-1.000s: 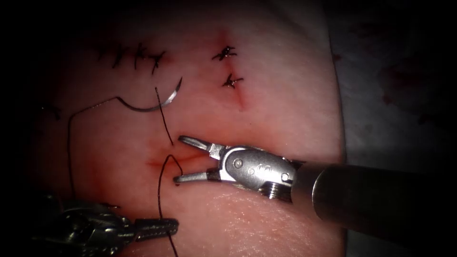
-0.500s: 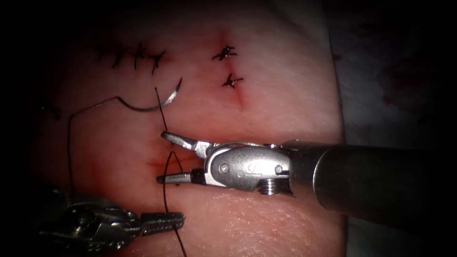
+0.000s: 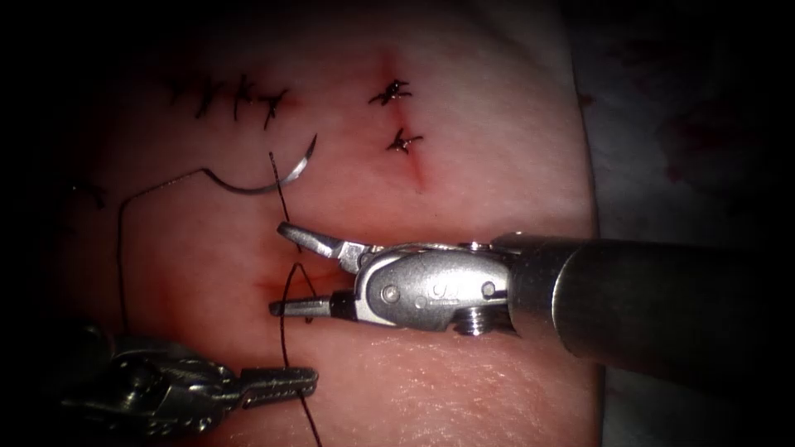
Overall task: Wound Closure
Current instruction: Use the right driver to hand off a longer length of suture to the left driver.
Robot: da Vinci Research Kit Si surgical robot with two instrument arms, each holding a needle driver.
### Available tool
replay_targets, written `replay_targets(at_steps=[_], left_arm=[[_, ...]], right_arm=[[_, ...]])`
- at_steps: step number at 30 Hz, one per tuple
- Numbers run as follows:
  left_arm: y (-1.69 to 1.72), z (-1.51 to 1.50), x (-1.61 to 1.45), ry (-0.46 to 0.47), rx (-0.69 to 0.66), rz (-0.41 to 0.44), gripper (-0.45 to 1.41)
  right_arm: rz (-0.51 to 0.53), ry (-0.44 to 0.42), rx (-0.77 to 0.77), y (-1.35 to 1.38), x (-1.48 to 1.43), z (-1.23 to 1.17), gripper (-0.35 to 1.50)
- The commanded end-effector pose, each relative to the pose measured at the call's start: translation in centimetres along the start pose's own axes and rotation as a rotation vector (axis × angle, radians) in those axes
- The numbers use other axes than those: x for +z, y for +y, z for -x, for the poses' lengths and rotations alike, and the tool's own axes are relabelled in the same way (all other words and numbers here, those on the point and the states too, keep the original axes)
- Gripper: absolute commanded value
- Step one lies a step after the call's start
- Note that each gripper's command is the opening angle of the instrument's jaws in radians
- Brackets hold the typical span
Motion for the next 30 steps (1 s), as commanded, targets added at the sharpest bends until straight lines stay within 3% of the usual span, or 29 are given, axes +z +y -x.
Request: replay_targets(at_steps=[1, 2, 4, 5, 6, 7, 8, 9, 10, 13, 14, 17, 20, 28, 30], left_arm=[[0.00, 0.03, 0.08, 0.001, 0.002, -0.001, -0.45], [0.00, 0.03, 0.09, 0.001, 0.002, -0.001, -0.45], [0.00, 0.03, 0.09, 0.001, 0.002, -0.001, -0.45], [0.00, 0.03, 0.09, 0.001, 0.002, -0.001, -0.45], [0.00, 0.03, 0.09, 0.001, -0.004, -0.001, -0.45], [0.00, 0.03, 0.09, 0.002, -0.011, -0.001, -0.45], [-0.01, 0.03, 0.09, 0.003, -0.023, -0.002, -0.27], [-0.01, 0.03, 0.09, 0.004, -0.041, -0.002, 0.07], [-0.01, 0.03, 0.09, 0.005, -0.059, -0.003, 0.29], [-0.02, 0.02, 0.11, 0.010, -0.091, -0.031, 0.81], [-0.01, 0.01, 0.12, 0.012, -0.091, -0.041, 0.88], [-0.01, 0.00, 0.14, 0.010, -0.091, -0.047, 0.94], [-0.01, -0.02, 0.18, 0.012, -0.091, -0.050, 1.15], [-0.01, -0.10, 0.29, 0.019, -0.079, -0.073, 1.15], [0.05, -0.15, 0.37, 0.005, -0.038, -0.077, 1.04]], right_arm=[[-0.013, -0.006, -0.005, -0.03, 0.11, 0.05, 1.11], [-0.025, -0.016, -0.008, -0.04, 0.11, 0.05, 1.01], [-0.047, -0.035, -0.014, -0.08, 0.11, 0.07, 0.57], [-0.059, -0.044, -0.017, -0.09, 0.11, 0.08, 0.19], [-0.080, -0.061, -0.021, -0.11, 0.10, 0.09, -0.35], [-0.095, -0.075, -0.017, -0.11, 0.09, 0.10, -0.35], [-0.111, -0.089, 0.011, -0.11, 0.09, 0.11, -0.35], [-0.120, -0.110, 0.044, -0.10, 0.09, 0.12, -0.35], [-0.119, -0.120, 0.061, -0.09, 0.09, 0.12, -0.35], [-0.112, -0.128, 0.080, -0.02, 0.10, 0.19, -0.35], [-0.110, -0.130, 0.086, 0.00, 0.10, 0.21, -0.35], [-0.105, -0.135, 0.097, 0.05, 0.10, 0.26, -0.35], [-0.095, -0.145, 0.127, 0.13, 0.11, 0.35, -0.35], [-0.088, -0.193, 0.198, 0.32, 0.21, 0.60, -0.35], [-0.079, -0.202, 0.224, 0.37, 0.24, 0.69, -0.35]])
